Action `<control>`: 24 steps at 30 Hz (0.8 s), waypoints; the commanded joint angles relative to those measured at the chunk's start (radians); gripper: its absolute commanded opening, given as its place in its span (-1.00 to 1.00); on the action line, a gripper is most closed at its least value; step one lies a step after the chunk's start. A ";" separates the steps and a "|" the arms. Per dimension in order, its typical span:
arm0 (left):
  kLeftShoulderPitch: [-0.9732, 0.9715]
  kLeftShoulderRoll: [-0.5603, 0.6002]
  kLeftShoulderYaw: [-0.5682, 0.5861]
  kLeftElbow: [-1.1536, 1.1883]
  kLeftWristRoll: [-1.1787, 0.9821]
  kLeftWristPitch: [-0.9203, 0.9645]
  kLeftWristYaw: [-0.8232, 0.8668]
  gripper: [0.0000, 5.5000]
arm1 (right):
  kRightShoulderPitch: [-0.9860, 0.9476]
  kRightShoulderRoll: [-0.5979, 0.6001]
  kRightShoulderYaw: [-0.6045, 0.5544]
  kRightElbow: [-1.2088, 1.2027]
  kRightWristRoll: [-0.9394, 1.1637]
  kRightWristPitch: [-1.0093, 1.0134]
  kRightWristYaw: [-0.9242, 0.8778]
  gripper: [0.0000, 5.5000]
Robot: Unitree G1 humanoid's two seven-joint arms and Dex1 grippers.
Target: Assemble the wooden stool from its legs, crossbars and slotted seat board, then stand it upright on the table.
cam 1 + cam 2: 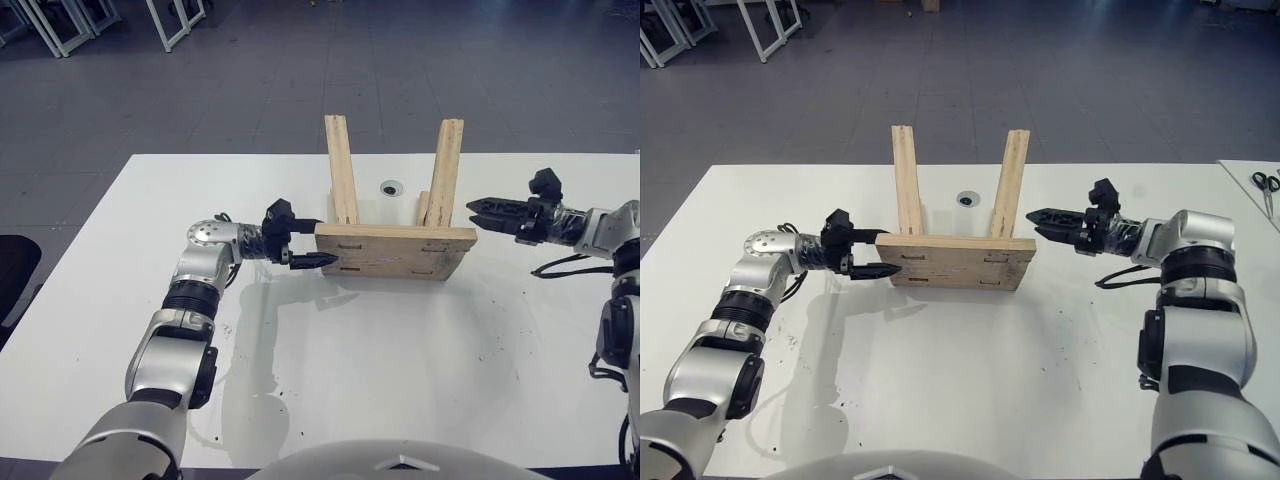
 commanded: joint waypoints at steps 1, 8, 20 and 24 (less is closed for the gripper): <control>-0.032 0.026 -0.014 0.037 0.029 -0.009 -0.049 0.25 | 0.068 -0.044 0.049 -0.065 -0.089 -0.210 -0.035 0.63; -0.064 -0.001 -0.011 0.061 0.024 -0.016 -0.059 -0.17 | 0.203 -0.091 0.163 -0.203 -0.204 -0.478 0.056 0.63; -0.067 -0.006 -0.030 0.075 0.054 -0.024 -0.091 -0.46 | 0.226 0.033 0.251 -0.319 -0.239 -0.663 0.089 0.49; -0.036 0.034 -0.023 0.004 0.027 0.062 -0.141 -0.46 | 0.209 0.016 0.244 -0.314 -0.203 -0.606 0.179 0.22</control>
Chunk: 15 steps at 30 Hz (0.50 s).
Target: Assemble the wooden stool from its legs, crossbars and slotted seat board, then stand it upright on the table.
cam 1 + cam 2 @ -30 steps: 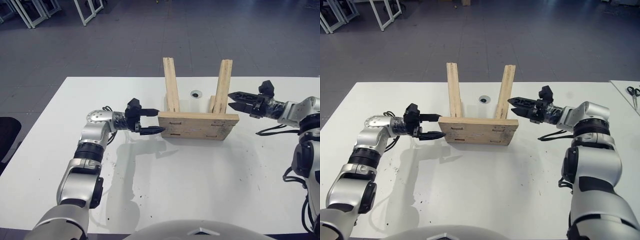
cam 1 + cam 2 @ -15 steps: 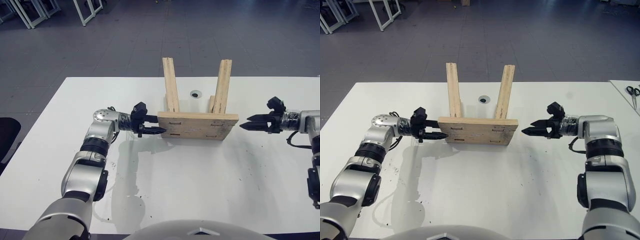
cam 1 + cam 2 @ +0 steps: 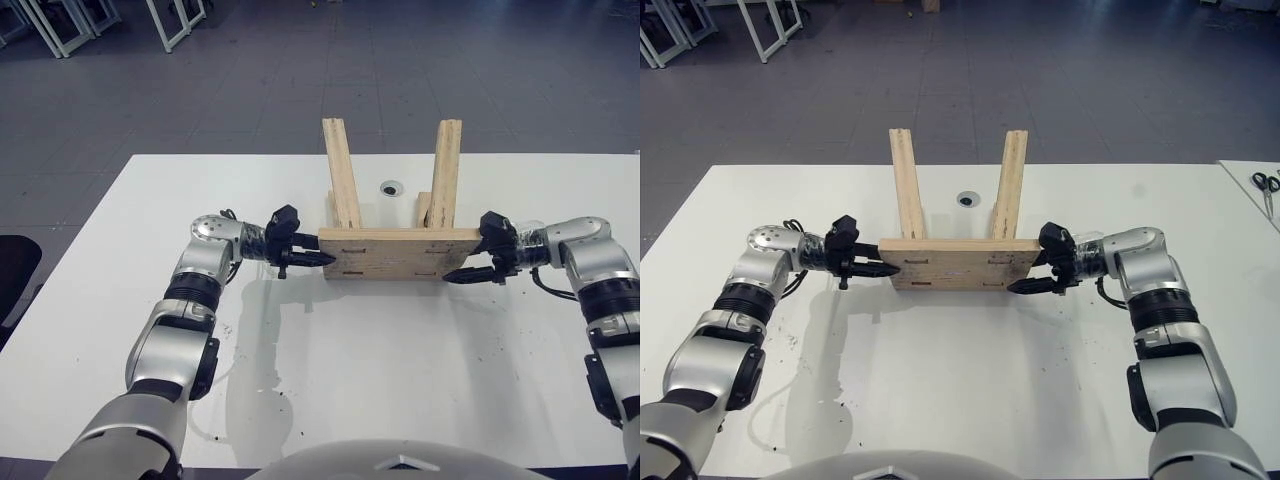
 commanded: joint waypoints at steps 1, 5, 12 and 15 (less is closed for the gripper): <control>0.025 0.040 -0.005 -0.067 -0.017 0.088 -0.072 -0.46 | -0.026 -0.016 -0.007 -0.001 0.031 0.054 0.076 0.17; 0.069 0.080 -0.016 -0.167 -0.058 0.180 -0.093 -0.46 | -0.037 -0.027 -0.016 -0.042 0.089 0.153 0.111 -0.14; 0.203 0.327 0.111 -0.755 -0.547 0.860 -0.065 -0.50 | -0.023 -0.178 -0.057 -0.427 0.653 0.740 0.116 -0.36; 0.097 0.332 0.270 -0.800 -0.820 1.279 0.086 -0.52 | -0.040 -0.155 -0.212 -0.484 0.861 1.053 0.058 -0.45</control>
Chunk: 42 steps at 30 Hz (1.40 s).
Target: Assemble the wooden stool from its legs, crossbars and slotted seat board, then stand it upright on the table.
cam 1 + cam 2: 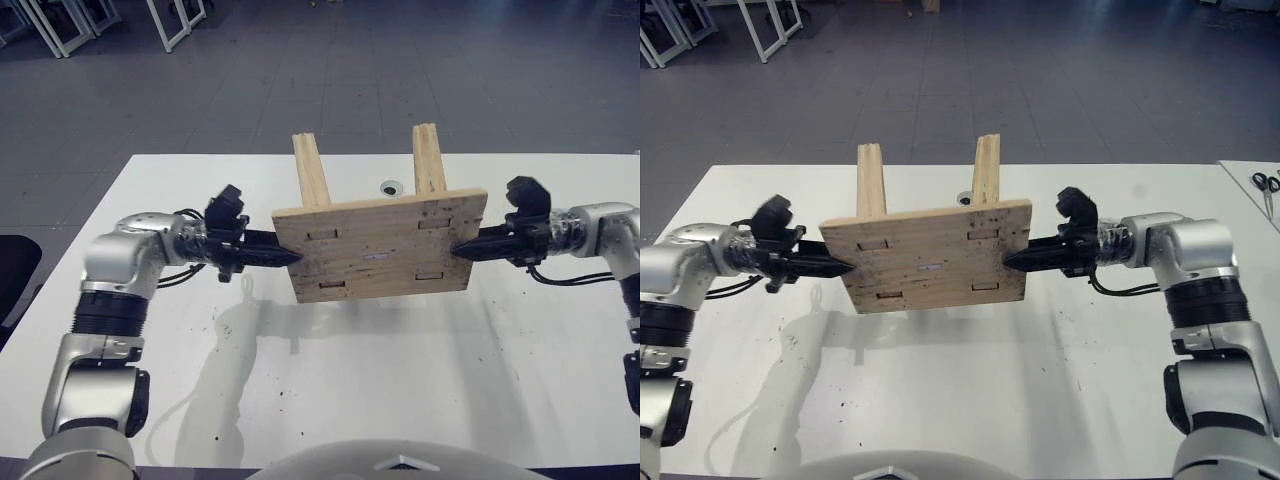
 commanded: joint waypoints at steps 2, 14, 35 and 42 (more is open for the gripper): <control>-0.291 -0.076 0.309 0.091 -0.420 0.701 0.301 -0.52 | -0.118 0.147 -0.366 0.021 0.299 0.548 -0.268 -0.48; -0.493 -0.543 0.679 0.858 -0.478 0.197 1.613 -0.52 | -0.406 0.597 -0.804 0.792 0.238 0.110 -1.463 -0.53; -0.679 -0.409 0.785 1.092 -0.377 0.139 1.261 0.08 | -0.582 0.440 -0.835 1.020 0.093 -0.050 -1.034 0.45; -0.694 -0.358 0.850 1.058 -0.371 0.151 1.269 0.08 | -0.597 0.372 -0.915 1.008 0.097 -0.101 -1.081 0.45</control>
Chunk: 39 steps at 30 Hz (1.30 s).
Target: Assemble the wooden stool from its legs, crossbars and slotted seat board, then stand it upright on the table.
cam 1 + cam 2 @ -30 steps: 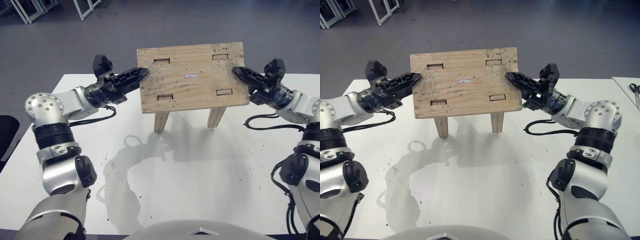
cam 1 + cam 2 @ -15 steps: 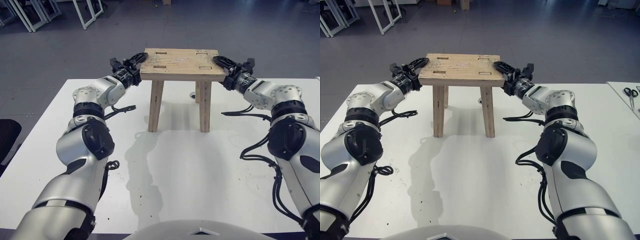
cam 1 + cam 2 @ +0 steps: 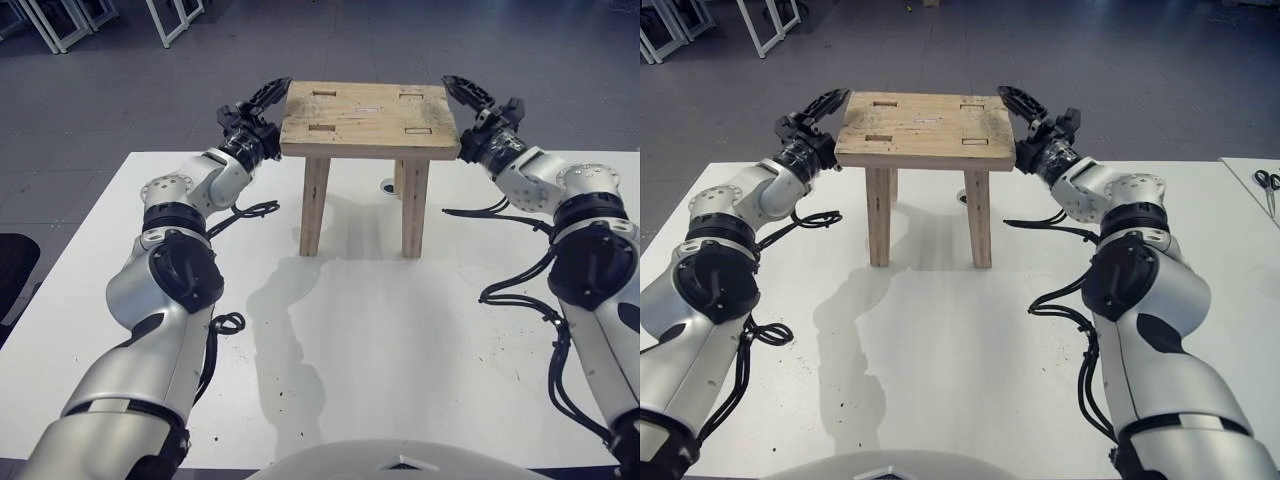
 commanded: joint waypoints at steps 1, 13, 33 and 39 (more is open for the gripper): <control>-0.032 0.037 -0.015 -0.057 0.027 0.013 -0.005 0.08 | -0.035 -0.040 0.003 -0.025 -0.023 -0.060 -0.042 0.45; 0.034 0.059 -0.173 -0.169 0.315 -0.375 0.070 0.08 | -0.045 -0.017 0.138 -0.128 -0.192 -0.383 -0.153 0.45; 0.077 -0.163 -0.714 -0.168 0.903 -0.764 0.027 0.08 | 0.073 0.233 0.560 -0.191 -0.567 -0.698 -0.014 0.45; 0.016 -0.159 -0.582 -0.443 0.784 -1.087 -0.011 0.08 | 0.237 0.259 0.473 -0.717 -0.437 -0.757 -0.076 0.45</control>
